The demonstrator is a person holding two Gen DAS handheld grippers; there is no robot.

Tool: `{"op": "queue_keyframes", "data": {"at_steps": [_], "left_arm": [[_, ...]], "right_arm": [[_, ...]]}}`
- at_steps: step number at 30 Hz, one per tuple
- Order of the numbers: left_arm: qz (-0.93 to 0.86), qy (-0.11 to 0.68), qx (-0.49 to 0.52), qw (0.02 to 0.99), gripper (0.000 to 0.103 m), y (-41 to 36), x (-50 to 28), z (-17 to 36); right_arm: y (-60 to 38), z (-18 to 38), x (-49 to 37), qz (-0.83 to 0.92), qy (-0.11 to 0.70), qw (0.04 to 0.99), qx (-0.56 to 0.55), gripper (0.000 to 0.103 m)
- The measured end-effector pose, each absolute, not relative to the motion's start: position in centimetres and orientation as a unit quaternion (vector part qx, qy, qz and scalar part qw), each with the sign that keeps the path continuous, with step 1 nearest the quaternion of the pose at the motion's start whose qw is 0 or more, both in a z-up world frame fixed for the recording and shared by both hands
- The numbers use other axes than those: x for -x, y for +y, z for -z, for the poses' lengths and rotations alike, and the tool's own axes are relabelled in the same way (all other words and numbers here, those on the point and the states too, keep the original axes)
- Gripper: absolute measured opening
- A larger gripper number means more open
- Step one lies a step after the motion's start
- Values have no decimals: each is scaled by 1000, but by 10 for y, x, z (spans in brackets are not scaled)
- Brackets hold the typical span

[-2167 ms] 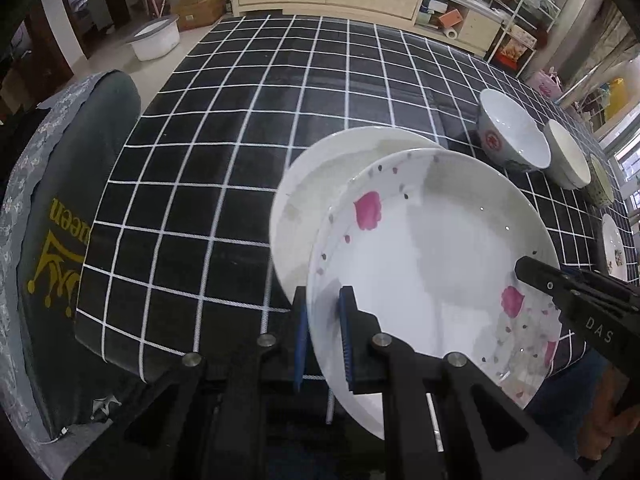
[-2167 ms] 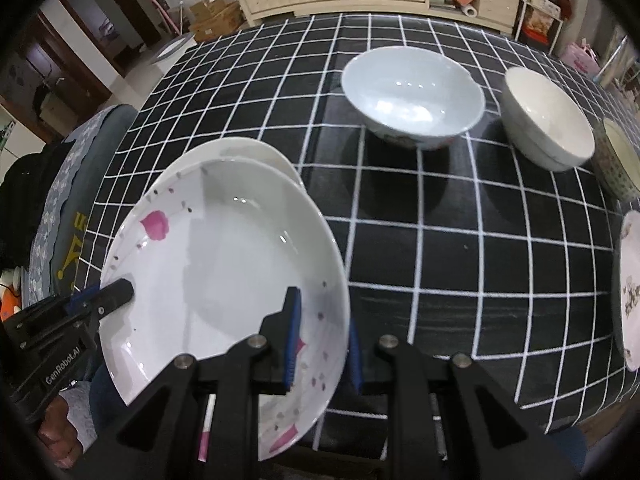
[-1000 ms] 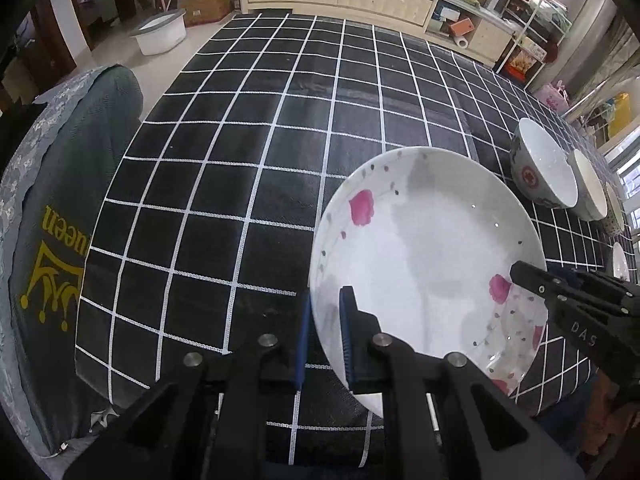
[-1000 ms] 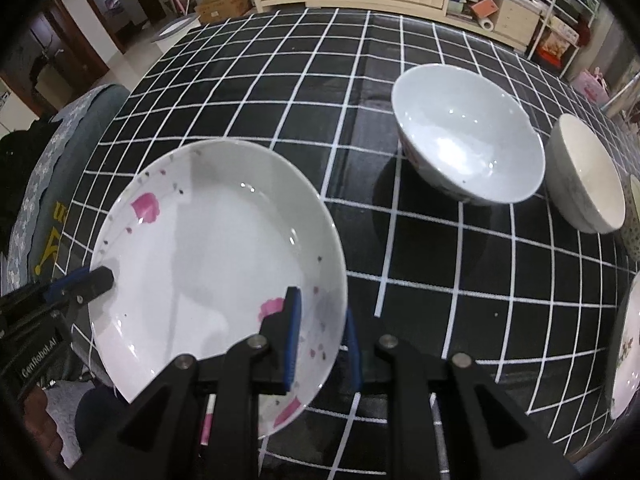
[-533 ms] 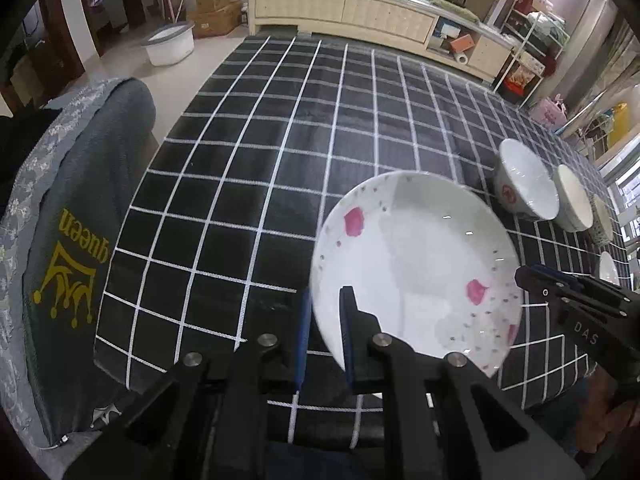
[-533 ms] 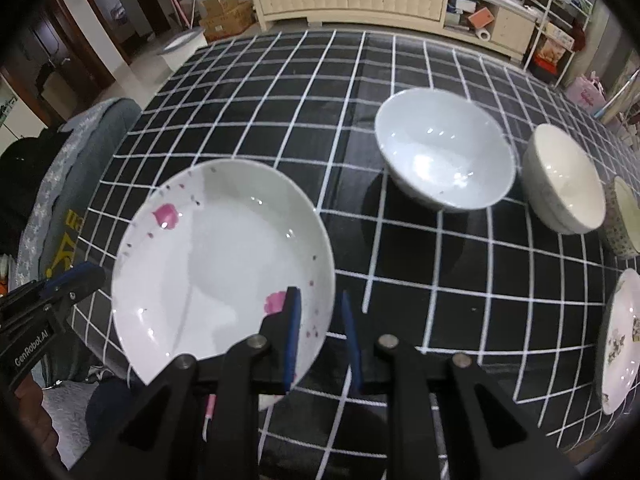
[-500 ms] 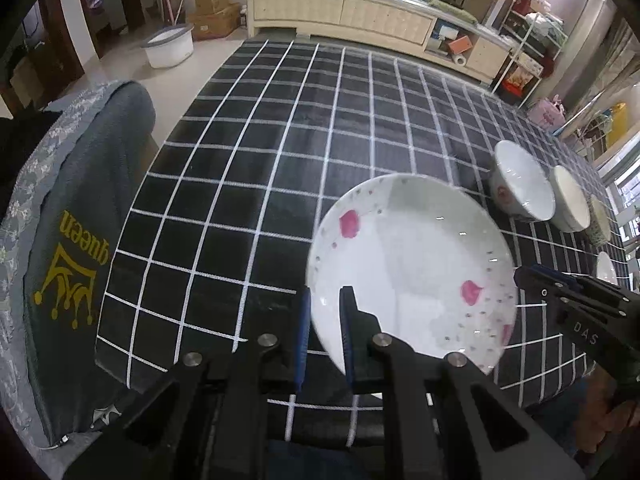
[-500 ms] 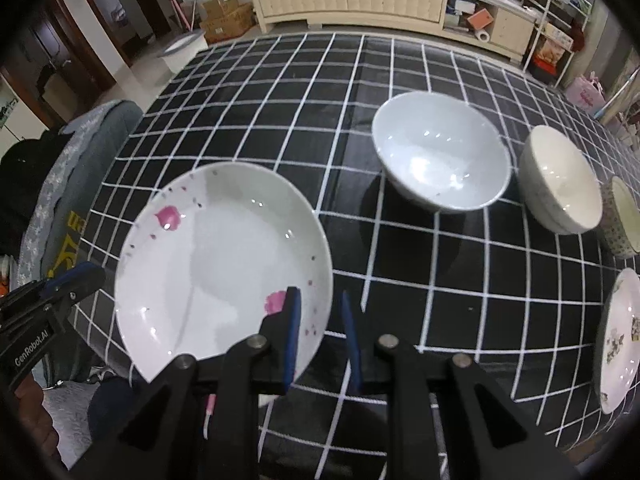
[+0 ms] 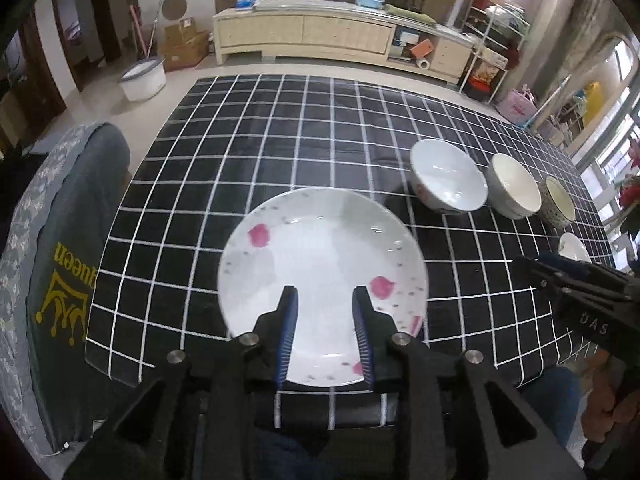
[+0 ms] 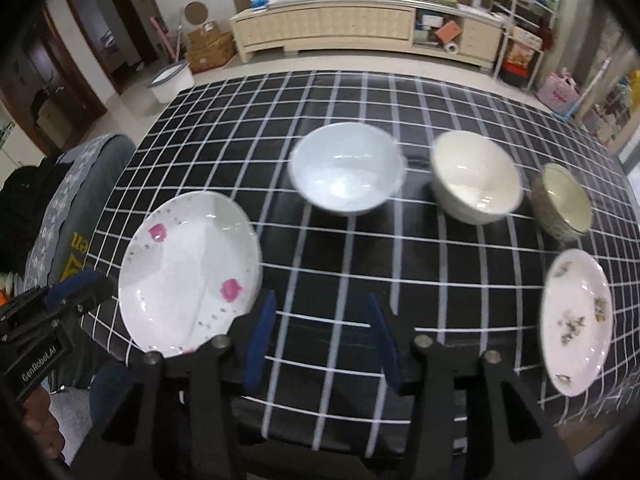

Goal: Organize plates and bowls

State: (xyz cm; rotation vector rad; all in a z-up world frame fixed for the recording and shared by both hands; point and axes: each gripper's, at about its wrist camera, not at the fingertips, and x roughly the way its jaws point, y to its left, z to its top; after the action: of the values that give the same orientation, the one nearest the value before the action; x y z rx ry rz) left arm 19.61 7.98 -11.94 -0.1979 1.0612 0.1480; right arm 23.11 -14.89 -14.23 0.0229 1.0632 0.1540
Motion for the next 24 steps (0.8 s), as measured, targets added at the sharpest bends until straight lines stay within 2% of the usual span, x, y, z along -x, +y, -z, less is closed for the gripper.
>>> {"op": "queue_keyframes", "data": {"at_steps": [4,24], "left_arm": [[-49,504,93,857,31,56,-204,113],[48,517,22,854,33,-97,-264,115]], "right_arm": [[-173,138,-225,-60,505,861,-19,54],[-339,135,-192,38,499,863,-67,60]]}}
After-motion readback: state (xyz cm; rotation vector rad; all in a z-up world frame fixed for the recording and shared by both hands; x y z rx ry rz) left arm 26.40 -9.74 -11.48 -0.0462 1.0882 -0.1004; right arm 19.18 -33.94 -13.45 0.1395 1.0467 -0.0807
